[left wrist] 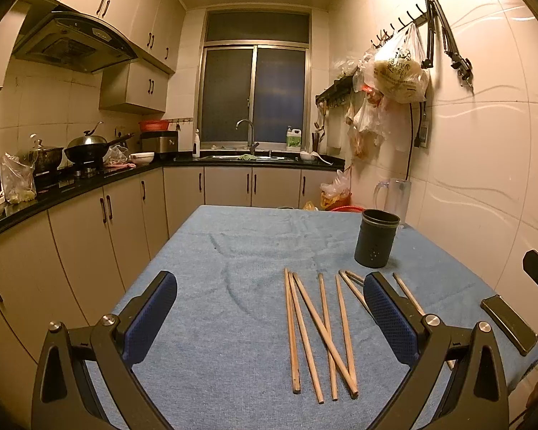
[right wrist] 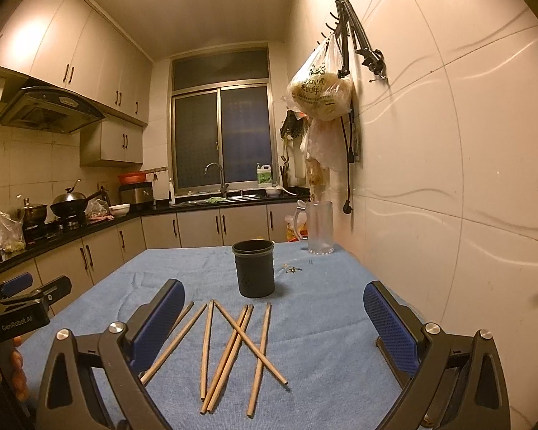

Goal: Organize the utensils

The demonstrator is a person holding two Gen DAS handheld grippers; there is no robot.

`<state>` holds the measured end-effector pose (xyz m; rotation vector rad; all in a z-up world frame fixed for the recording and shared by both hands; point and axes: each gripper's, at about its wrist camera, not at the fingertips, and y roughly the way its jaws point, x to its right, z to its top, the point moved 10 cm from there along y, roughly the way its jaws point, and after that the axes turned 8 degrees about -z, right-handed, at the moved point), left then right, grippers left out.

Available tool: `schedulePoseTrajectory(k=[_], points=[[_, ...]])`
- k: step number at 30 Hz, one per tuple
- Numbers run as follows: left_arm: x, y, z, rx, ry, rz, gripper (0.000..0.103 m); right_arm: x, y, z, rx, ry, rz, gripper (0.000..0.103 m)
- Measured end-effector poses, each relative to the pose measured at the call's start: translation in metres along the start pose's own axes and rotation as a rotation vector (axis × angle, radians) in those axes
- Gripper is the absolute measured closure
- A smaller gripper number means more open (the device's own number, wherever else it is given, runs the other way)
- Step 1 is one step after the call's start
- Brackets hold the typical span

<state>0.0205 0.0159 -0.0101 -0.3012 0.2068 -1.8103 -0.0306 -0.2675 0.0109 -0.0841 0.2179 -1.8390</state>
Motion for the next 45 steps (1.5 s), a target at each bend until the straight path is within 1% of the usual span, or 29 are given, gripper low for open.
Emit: schedulePoseTrajectory(k=[8,19,24,26,28,30,31,32,34,35,36,37,38,39,40,41,42,43,44,45], points=[[0.0,0.004,-0.004,-0.018,0.0,0.0,0.0,-0.002,0.002,-0.002,-0.016,-0.006,0.002,0.002],[-0.005,0.019,-0.017,-0.096,-0.004,0.023,0.0,-0.006,0.011,-0.006,-0.043,-0.034,0.001,0.002],[-0.006,0.035,-0.029,-0.191,0.012,0.025,0.0,-0.009,0.024,-0.007,-0.08,-0.064,0.007,0.002],[-0.004,0.042,-0.036,-0.243,0.01,0.009,0.0,-0.009,0.03,-0.007,-0.106,-0.086,0.001,0.002],[-0.002,0.052,-0.046,-0.316,0.009,-0.017,0.0,-0.009,0.039,-0.004,-0.13,-0.092,0.011,0.002],[0.002,0.061,-0.054,-0.382,0.017,-0.053,0.009,-0.01,0.049,0.002,-0.148,-0.098,0.029,0.002],[0.002,0.064,-0.055,-0.407,0.019,-0.057,0.026,-0.012,0.055,0.005,-0.159,-0.106,0.04,0.002],[0.001,0.068,-0.056,-0.429,0.02,-0.058,0.039,-0.014,0.062,0.005,-0.186,-0.124,0.054,0.002],[-0.002,0.078,-0.055,-0.48,-0.002,-0.076,0.04,-0.017,0.08,0.003,-0.265,-0.154,0.09,0.002],[-0.005,0.084,-0.053,-0.499,-0.028,-0.081,0.04,-0.017,0.094,0.0,-0.331,-0.156,0.108,0.002],[-0.006,0.09,-0.051,-0.513,-0.049,-0.098,0.04,-0.015,0.103,-0.001,-0.361,-0.141,0.117,0.002],[-0.007,0.095,-0.048,-0.52,-0.068,-0.111,0.04,-0.012,0.117,-0.004,-0.42,-0.111,0.136,0.002],[-0.009,0.103,-0.045,-0.534,-0.087,-0.118,0.04,-0.009,0.125,-0.005,-0.451,-0.087,0.145,0.002],[-0.008,0.113,-0.043,-0.559,-0.096,-0.126,0.04,-0.005,0.139,-0.006,-0.49,-0.055,0.156,0.003],[-0.008,0.121,-0.041,-0.576,-0.107,-0.136,0.04,-0.003,0.153,-0.008,-0.526,-0.032,0.172,0.005],[-0.007,0.129,-0.04,-0.588,-0.117,-0.144,0.04,-0.004,0.163,-0.008,-0.546,-0.021,0.19,0.01],[-0.008,0.143,-0.04,-0.606,-0.123,-0.153,0.04,-0.006,0.174,-0.009,-0.569,-0.014,0.217,0.012],[-0.009,0.152,-0.04,-0.619,-0.122,-0.15,0.04,-0.01,0.185,-0.01,-0.587,-0.018,0.236,0.018],[-0.011,0.161,-0.042,-0.633,-0.12,-0.145,0.043,-0.013,0.194,-0.012,-0.597,-0.027,0.246,0.026],[-0.011,0.173,-0.046,-0.664,-0.127,-0.15,0.048,-0.018,0.203,-0.015,-0.613,-0.044,0.252,0.03]])
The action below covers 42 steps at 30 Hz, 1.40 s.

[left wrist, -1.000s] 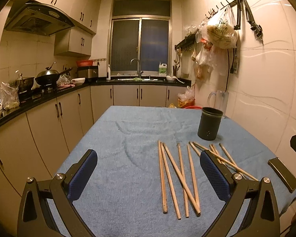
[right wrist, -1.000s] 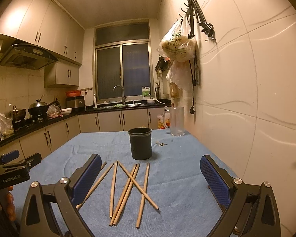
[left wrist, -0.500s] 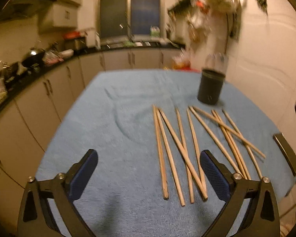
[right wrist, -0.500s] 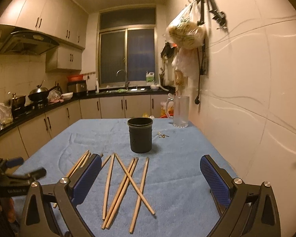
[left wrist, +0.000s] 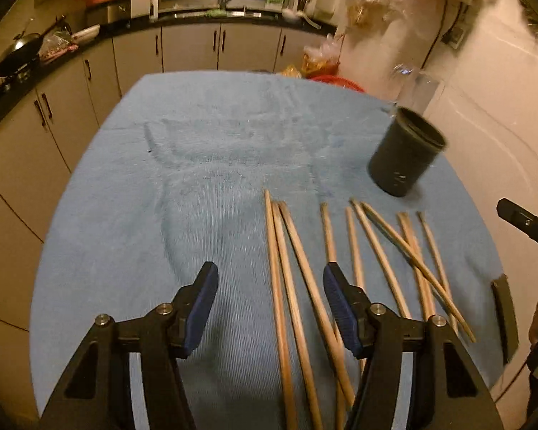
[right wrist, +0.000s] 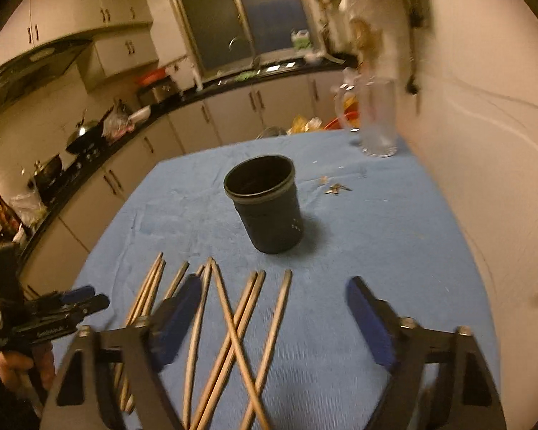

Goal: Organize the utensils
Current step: 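Grasp one wooden chopstick with the right tool while the left tool grasps another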

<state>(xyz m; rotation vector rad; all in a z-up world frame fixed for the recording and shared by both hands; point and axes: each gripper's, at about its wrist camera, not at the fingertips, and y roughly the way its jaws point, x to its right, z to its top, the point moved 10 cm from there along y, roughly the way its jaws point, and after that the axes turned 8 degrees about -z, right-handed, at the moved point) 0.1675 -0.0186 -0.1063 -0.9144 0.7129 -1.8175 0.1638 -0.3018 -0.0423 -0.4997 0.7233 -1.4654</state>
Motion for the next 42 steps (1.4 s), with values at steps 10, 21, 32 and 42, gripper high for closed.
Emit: schedulePoseTrajectory(k=[10,21,32,42], points=[[-0.018,0.034,0.0,-0.188,-0.08,0.001,0.069,-0.02,0.089,-0.032,-0.324,-0.069,-0.015,0.064],[-0.023,0.058,0.024,-0.284,-0.065,0.046,0.072,-0.01,0.109,-0.05,-0.431,-0.145,-0.2,0.091],[-0.013,0.085,0.04,-0.347,0.003,0.138,0.072,0.008,0.112,-0.051,-0.449,-0.158,-0.188,0.091],[-0.004,0.112,0.073,-0.449,0.026,0.155,0.066,0.032,0.129,-0.03,-0.5,-0.058,-0.094,0.091]])
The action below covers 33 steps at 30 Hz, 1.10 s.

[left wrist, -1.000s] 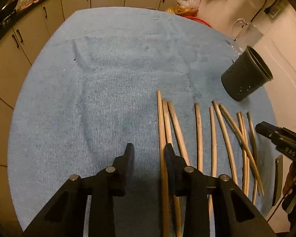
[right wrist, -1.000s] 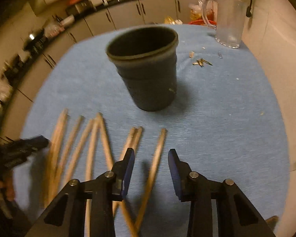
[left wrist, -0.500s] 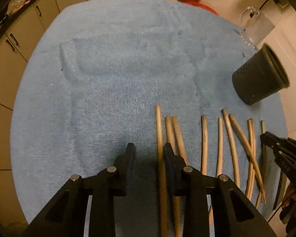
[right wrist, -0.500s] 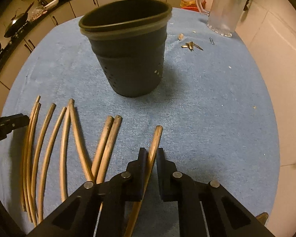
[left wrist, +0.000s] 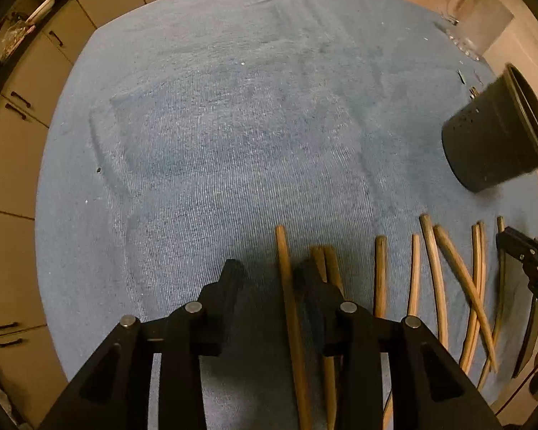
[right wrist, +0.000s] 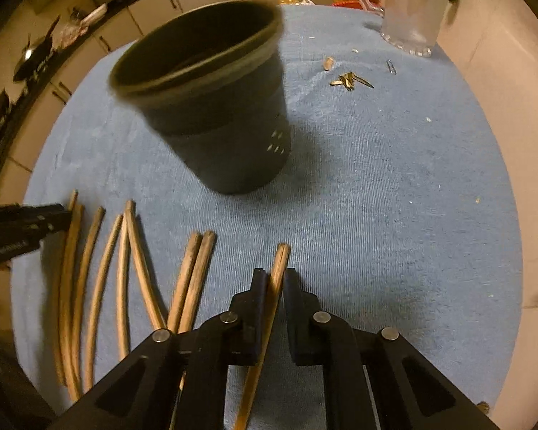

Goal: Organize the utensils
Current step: 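Grasp one wooden chopstick with the right tool while the left tool grasps another, then carry both chopsticks upright to the black cup and lower them into it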

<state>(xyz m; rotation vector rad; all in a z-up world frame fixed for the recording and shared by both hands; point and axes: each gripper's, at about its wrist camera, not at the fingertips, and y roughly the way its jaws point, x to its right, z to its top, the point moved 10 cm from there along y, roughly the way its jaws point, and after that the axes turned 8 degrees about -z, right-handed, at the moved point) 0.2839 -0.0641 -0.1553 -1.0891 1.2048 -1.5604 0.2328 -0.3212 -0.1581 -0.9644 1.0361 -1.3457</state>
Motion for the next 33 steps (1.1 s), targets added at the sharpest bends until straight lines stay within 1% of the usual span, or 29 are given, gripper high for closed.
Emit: schedulePoseTrajectory(k=[2,3,4,5,8,11,12,14,15,20,23,24,26,27,33], points=[[0.0,-0.002,0.004,-0.004,0.003,0.006,0.067,0.006,0.001,0.003,0.0,0.031,0.032,0.092],[-0.002,-0.003,0.004,0.002,0.008,0.009,0.07,0.009,0.0,0.004,0.003,0.043,0.046,0.092],[-0.001,-0.004,0.006,0.013,0.01,0.006,0.09,0.012,0.0,0.005,0.008,0.051,0.056,0.093],[-0.003,-0.004,0.007,0.02,-0.001,-0.004,0.096,0.014,0.0,0.005,0.01,0.057,0.061,0.094],[-0.009,-0.013,0.008,0.048,-0.046,-0.053,0.098,0.018,-0.007,0.007,0.021,0.083,0.073,0.095],[-0.01,-0.042,0.014,0.122,-0.067,-0.106,0.098,0.02,-0.031,0.009,0.063,0.11,0.091,0.095],[-0.009,-0.059,0.016,0.159,-0.077,-0.137,0.098,0.02,-0.042,0.011,0.084,0.116,0.101,0.095],[-0.006,-0.083,0.02,0.21,-0.082,-0.174,0.098,0.019,-0.066,0.014,0.128,0.117,0.107,0.095],[-0.003,-0.103,0.023,0.253,-0.076,-0.194,0.098,0.02,-0.08,0.016,0.158,0.115,0.114,0.095],[0.009,-0.171,0.033,0.402,-0.042,-0.248,0.098,0.002,-0.141,0.025,0.3,0.109,0.115,0.095],[0.015,-0.201,0.036,0.462,-0.023,-0.27,0.098,-0.002,-0.173,0.032,0.369,0.114,0.116,0.095],[0.02,-0.202,0.03,0.476,-0.018,-0.283,0.098,-0.005,-0.18,0.034,0.39,0.113,0.114,0.095],[0.024,-0.213,0.034,0.5,-0.005,-0.289,0.098,-0.012,-0.193,0.034,0.427,0.109,0.107,0.095],[0.024,-0.216,0.031,0.507,0.0,-0.295,0.098,-0.013,-0.2,0.036,0.44,0.107,0.106,0.095],[0.05,-0.235,0.039,0.554,0.038,-0.338,0.098,-0.015,-0.237,0.043,0.509,0.105,0.109,0.095]])
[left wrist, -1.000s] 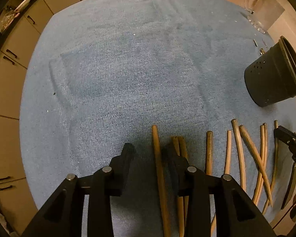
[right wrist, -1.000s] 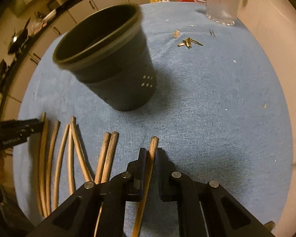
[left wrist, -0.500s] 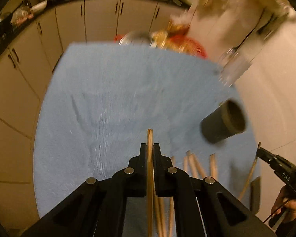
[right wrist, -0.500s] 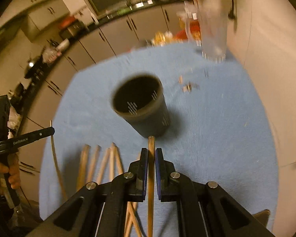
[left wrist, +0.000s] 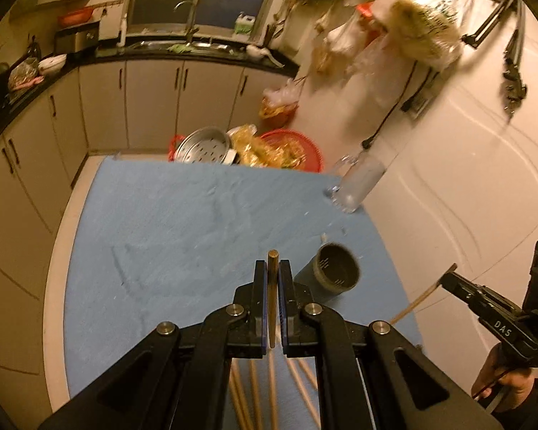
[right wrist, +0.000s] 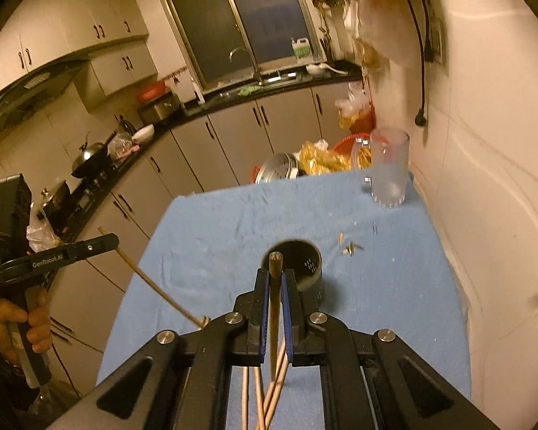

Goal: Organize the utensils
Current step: 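Carry both chopsticks upright to the black cup and lower them into it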

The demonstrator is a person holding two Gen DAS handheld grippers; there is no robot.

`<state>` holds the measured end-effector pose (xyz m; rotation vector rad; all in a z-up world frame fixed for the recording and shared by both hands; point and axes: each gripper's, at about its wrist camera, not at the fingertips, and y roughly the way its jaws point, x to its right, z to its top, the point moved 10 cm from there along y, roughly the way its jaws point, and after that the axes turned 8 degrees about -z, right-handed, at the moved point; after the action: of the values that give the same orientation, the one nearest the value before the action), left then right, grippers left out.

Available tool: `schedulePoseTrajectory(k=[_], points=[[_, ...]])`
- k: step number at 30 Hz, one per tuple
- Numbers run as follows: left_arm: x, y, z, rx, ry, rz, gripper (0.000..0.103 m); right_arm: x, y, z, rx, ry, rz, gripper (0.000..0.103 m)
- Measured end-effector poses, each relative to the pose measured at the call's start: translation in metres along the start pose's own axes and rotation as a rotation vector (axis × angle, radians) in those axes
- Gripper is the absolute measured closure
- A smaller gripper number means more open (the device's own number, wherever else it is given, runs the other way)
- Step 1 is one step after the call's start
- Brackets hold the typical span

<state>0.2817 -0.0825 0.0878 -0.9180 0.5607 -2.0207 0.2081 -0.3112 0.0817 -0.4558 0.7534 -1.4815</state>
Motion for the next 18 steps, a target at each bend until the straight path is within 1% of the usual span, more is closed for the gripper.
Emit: schedulePoseTrajectory(k=[1,3,7,9,11,13,15,18], points=[[0.006,-0.011,0.002,0.007,0.012,-0.008,0.098,0.0,-0.003,0.004,0.01,0.001,-0.001,0.095],[0.016,-0.019,0.014,0.024,0.03,-0.025,0.098,-0.002,-0.012,0.017,0.035,0.007,0.011,0.095],[0.037,-0.023,0.041,0.024,0.062,-0.071,0.098,-0.006,-0.033,0.051,0.11,-0.008,0.01,0.095],[0.049,-0.027,0.056,0.044,0.083,-0.091,0.098,-0.008,-0.042,0.069,0.147,-0.019,0.01,0.095],[0.059,-0.031,0.069,0.068,0.101,-0.101,0.098,-0.008,-0.049,0.085,0.193,-0.033,-0.01,0.095],[0.069,-0.026,0.082,0.091,0.114,-0.11,0.098,-0.006,-0.05,0.099,0.23,-0.041,-0.038,0.095],[0.076,-0.014,0.09,0.098,0.114,-0.112,0.098,-0.005,-0.045,0.106,0.242,-0.041,-0.038,0.095],[0.084,0.012,0.089,0.079,0.124,-0.112,0.098,-0.004,-0.03,0.108,0.243,-0.053,-0.047,0.095]])
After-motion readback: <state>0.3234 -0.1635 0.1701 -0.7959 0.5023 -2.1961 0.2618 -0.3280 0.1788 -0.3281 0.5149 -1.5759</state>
